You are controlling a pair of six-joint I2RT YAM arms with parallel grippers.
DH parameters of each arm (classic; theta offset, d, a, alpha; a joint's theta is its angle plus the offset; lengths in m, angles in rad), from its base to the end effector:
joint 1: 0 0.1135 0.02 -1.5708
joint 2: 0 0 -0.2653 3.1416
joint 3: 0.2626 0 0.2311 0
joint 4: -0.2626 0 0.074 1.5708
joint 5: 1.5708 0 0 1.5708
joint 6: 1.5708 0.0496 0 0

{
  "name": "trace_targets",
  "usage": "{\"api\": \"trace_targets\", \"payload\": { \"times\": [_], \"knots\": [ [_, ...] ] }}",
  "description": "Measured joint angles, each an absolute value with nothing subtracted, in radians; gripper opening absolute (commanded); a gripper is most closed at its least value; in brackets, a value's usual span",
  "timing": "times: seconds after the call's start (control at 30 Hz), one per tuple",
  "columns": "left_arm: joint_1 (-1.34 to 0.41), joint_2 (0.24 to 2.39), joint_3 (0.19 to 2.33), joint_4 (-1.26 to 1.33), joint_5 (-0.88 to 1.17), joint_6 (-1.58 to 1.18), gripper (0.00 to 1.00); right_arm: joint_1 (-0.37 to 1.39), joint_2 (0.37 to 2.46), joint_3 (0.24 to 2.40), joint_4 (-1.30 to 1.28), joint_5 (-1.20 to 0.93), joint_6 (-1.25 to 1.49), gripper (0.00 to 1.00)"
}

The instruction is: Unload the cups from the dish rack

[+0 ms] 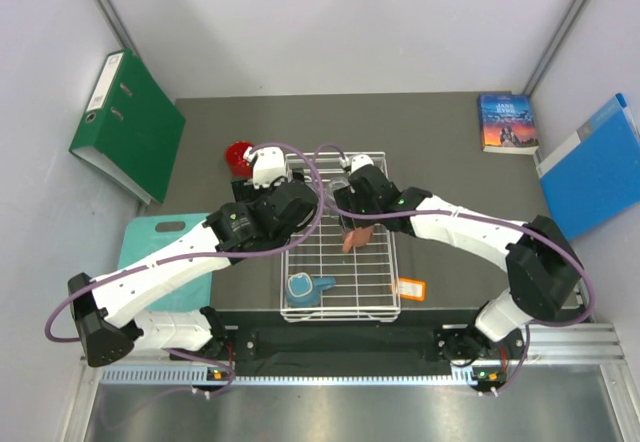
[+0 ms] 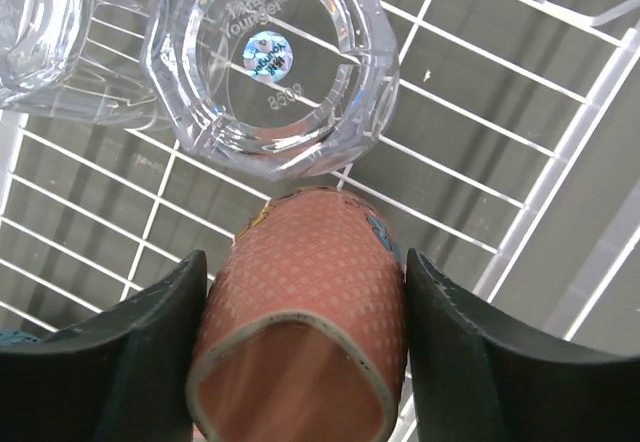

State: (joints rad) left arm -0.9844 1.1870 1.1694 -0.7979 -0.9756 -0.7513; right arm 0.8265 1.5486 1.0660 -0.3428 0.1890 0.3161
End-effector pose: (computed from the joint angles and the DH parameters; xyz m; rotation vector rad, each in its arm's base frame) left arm 0.1530 -0.1561 0.3414 -0.1808 1.9839 0.0786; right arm 0.2256 0.2312 0.2381 -0.5195 2.3436 0.3159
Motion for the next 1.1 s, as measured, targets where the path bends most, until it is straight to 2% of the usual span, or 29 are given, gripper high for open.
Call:
{"api": "trace_targets", "payload": {
  "times": [0.07,0.13,0.2,0.23,0.27,0.3,0.33,0.47,0.57,0.6,0.7,0.8,0.9,1.1],
  "knots": [
    [-0.984,1.187,1.169,-0.793,-0.973,-0.748,0.92,0.83,1.542,1.061,-0.35,0.196,0.318,0.3],
    [-0.984,1.187,1.169,-0.79,-0.971,-0.746,0.91,0.836,1.538,1.06,-0.361,0.208,0.317,0.14],
    [-0.984,1.187,1.169,-0.785,-0.966,-0.744,0.91,0.843,1.531,1.054,-0.368,0.218,0.318,0.09],
    [-0.984,1.187,1.169,-0.784,-0.966,-0.743,0.91,0.847,1.526,1.05,-0.374,0.221,0.318,0.13],
    [-0.984,1.187,1.169,-0.784,-0.965,-0.742,0.91,0.849,1.52,1.045,-0.378,0.223,0.318,0.2],
    [-0.984,1.187,1.169,-0.782,-0.963,-0.741,0.91,0.851,1.515,1.04,-0.384,0.224,0.318,0.33],
    [-0.984,1.187,1.169,-0.781,-0.962,-0.741,0.91,0.853,1.511,1.039,-0.39,0.226,0.318,0.37],
    [-0.984,1.187,1.169,-0.778,-0.958,-0.738,0.91,0.855,1.506,1.038,-0.404,0.228,0.326,0.36],
    [-0.984,1.187,1.169,-0.777,-0.958,-0.738,0.91,0.856,1.499,1.034,-0.412,0.23,0.328,0.58],
    [-0.984,1.187,1.169,-0.776,-0.957,-0.738,0.91,0.856,1.497,1.034,-0.417,0.231,0.33,0.7],
    [-0.984,1.187,1.169,-0.769,-0.955,-0.738,0.91,0.859,1.495,1.034,-0.431,0.236,0.339,0.84],
    [-0.984,1.188,1.169,-0.766,-0.952,-0.738,0.91,0.865,1.493,1.034,-0.445,0.24,0.347,0.92],
    [-0.984,1.188,1.169,-0.764,-0.95,-0.738,0.91,0.875,1.491,1.034,-0.466,0.244,0.355,0.96],
    [-0.984,1.19,1.169,-0.763,-0.944,-0.738,0.91,0.897,1.474,1.034,-0.502,0.26,0.374,0.95]
  ]
}}
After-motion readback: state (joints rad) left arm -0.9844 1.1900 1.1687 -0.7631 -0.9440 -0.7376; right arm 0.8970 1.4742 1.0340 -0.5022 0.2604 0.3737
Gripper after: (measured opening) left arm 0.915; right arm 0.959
